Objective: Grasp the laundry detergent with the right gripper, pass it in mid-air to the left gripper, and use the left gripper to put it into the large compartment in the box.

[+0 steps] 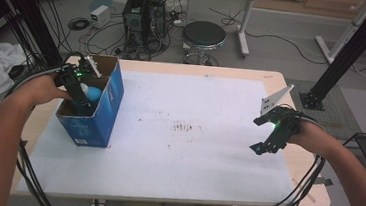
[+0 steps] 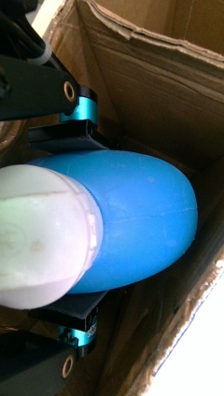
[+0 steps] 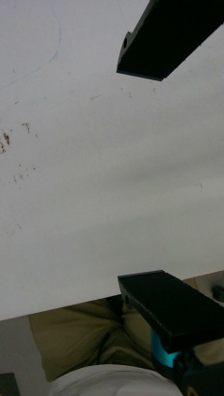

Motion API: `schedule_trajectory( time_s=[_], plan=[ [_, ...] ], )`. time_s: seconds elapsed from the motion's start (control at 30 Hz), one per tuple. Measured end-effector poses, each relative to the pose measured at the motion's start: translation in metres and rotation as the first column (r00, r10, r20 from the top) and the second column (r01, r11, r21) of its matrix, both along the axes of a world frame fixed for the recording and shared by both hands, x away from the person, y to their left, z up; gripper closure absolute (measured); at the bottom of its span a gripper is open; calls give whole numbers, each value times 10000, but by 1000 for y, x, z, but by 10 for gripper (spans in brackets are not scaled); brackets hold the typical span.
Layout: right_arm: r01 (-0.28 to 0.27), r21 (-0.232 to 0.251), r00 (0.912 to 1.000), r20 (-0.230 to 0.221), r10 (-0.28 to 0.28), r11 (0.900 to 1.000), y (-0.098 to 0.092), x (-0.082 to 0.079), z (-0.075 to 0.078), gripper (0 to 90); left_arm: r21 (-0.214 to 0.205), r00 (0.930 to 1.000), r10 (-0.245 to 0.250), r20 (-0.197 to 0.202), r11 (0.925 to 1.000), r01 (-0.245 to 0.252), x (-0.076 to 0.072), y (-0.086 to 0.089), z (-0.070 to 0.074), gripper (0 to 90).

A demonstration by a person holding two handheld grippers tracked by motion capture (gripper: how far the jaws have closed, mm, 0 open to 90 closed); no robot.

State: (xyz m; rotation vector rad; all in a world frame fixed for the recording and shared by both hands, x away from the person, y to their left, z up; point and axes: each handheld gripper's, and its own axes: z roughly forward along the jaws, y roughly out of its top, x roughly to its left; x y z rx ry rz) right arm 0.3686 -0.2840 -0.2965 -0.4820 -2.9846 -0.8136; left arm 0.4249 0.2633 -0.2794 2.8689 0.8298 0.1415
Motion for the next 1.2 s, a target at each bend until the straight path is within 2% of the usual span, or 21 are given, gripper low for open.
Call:
schedule_trajectory(
  time_s=[0.03, 0.07, 0.13, 0.2, 0.27, 0.37, 0.4, 0.47, 0.5, 0.57, 0.63, 0.67, 0.7, 0.73, 0.77, 0.83, 0.87, 0.9, 0.93, 1.0, 1.2],
  plan=[
    [38, -47, 10000, -29, -38, 10000, 0, 0, 0, 7, 475, 9983, -540, -210, 9974, 550, 3, 2, 3, 355],
    [47, -15, 10000, -19, -47, 10000, 0, 0, 0, 7, 314, 9995, -291, -124, 9991, 295, 3, 2, 2, 315],
    [38, 3, 10000, 0, -38, 10000, 0, 0, -1, 7, 473, 9989, -420, -212, 9980, 429, 4, 2, 3, 312],
    [12, -23, 10000, 6, -12, 10000, 0, 0, 0, 7, 85, 10000, -69, -40, 9999, 69, 2, 2, 0, 312],
    [-8, -51, 10000, 14, 8, 10000, 0, 0, 0, 7, 269, 9996, -259, -56, 9993, 261, 3, 3, 2, 312],
    [-41, 11, 10000, 46, 41, 10000, 1, 0, 0, 7, 126, 9998, -215, 36, 9997, 214, 2, 4, 4, 312],
    [-64, -11, 10000, 55, 64, 10000, 1, 0, 0, 7, 229, 9992, -388, -31, 9990, 388, 3, 6, 7, 311],
    [-107, 12, 9999, 59, 107, 9999, 0, 1, 0, 7, 17, 9995, -263, 160, 9997, 262, 2, 9, 10, 287],
    [-39, 53, 10000, 59, 38, 10000, 1, 0, -1, 7, -372, 9991, 116, 401, 9993, -102, 0, 10, 10, 282],
    [-62, 90, 9999, 85, 61, 9999, 1, 1, -1, 7, -500, 9984, 248, 518, 9985, -222, -2, 13, 14, 282],
    [-29, 9, 10000, 42, 29, 10000, 2, 0, 0, 7, -302, 9983, 27, 585, 9995, -10, -2, 16, 21, 282],
    [-13, 74, 9999, 109, 12, 10000, 2, -1, 0, 7, -579, 9969, 303, 731, 9980, -261, -5, 17, 22, 281],
    [-44, 85, 10000, 68, 43, 10000, 3, -1, 0, 7, -500, 9971, 225, 722, 9986, -189, -5, 18, 26, 281],
    [-28, 75, 10000, 73, 28, 10000, 3, -1, 0, 7, -1264, 9898, 968, 1042, 9885, -834, -10, 16, 24, 282],
    [-58, 91, 9999, 93, 57, 9999, 3, -1, 0, 7, -1155, 9913, 825, 1023, 9908, -705, -10, 19, 29, 282],
    [-120, 113, 9998, 137, 118, 9999, 3, -1, 1, 7, -1279, 9888, 862, 1217, 9893, -705, -12, 21, 34, 281],
    [-107, 109, 9999, 117, 106, 9999, 3, -1, 1, 7, -1086, 9908, 634, 1199, 9928, -504, -12, 22, 37, 281],
    [-92, 145, 9999, 136, 90, 9999, 3, -2, 1, 7, -1400, 9866, 1006, 1283, 9867, -824, -15, 21, 38, 281],
    [-117, 90, 9998, 148, 115, 9999, 2, -2, 2, 7, -1514, 9856, 1064, 1314, 9847, -862, -17, 21, 40, 281],
    [-19, 134, 9999, 119, 17, 9999, 2, -3, 2, 7, -1235, 9883, 805, 1297, 9903, -645, -18, 23, 49, 281],
    [-102, 148, 9997, 219, 99, 9998, 2, -3, 5, 7, -1525, 9862, 952, 1352, 9855, -742, -26, 22, 72, 281]
  ],
)
